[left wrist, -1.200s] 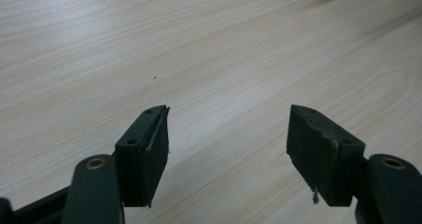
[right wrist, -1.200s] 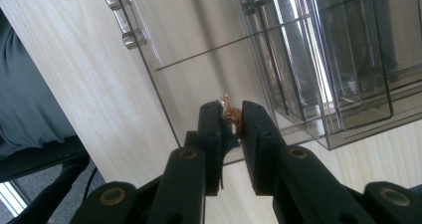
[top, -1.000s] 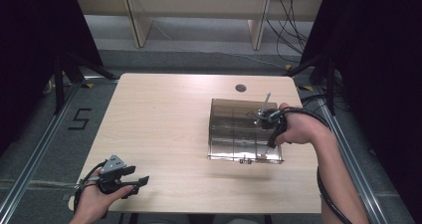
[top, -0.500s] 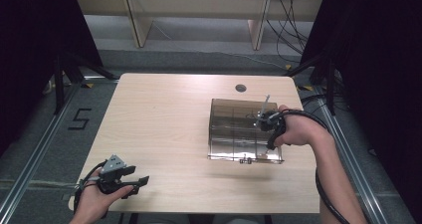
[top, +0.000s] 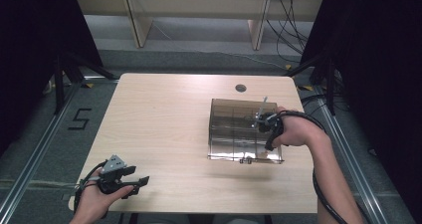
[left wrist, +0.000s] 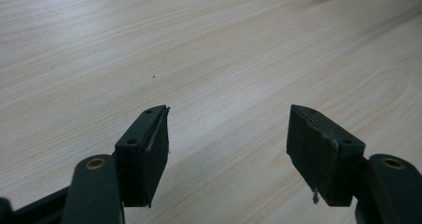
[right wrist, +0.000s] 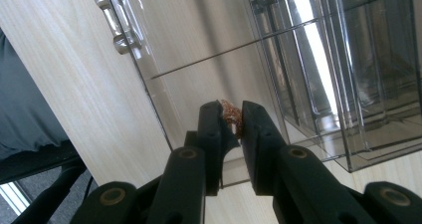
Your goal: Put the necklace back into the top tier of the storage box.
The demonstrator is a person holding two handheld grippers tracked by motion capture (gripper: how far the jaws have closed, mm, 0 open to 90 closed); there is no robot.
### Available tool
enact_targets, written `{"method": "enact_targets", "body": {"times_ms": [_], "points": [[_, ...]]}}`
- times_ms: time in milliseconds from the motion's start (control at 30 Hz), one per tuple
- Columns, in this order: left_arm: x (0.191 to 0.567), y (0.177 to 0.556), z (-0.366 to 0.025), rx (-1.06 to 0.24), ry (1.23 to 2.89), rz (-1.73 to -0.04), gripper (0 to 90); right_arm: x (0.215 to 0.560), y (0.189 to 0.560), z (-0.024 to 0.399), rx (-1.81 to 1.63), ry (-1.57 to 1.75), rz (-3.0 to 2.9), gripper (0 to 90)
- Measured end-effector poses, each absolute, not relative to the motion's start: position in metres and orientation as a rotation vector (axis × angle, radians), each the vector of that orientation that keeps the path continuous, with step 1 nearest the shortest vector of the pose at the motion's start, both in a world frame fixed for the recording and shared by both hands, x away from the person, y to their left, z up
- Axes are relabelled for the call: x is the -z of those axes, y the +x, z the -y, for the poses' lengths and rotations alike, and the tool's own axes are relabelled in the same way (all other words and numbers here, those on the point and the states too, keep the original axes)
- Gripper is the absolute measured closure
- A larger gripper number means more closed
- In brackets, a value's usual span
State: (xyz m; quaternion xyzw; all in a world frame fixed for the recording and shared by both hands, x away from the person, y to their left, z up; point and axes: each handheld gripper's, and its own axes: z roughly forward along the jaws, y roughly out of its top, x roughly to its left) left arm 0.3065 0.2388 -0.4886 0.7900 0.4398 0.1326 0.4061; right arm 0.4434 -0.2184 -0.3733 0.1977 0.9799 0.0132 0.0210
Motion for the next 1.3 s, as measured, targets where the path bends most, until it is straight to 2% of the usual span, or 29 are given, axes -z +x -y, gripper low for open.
{"method": "enact_targets", "body": {"times_ms": [1300], "points": [[0.489, 0.306, -0.238, -0.336, 1.983, -1.116, 32.7, 0.392, 0.445, 0.213, 0.024, 0.624, -3.045, 78.9]]}}
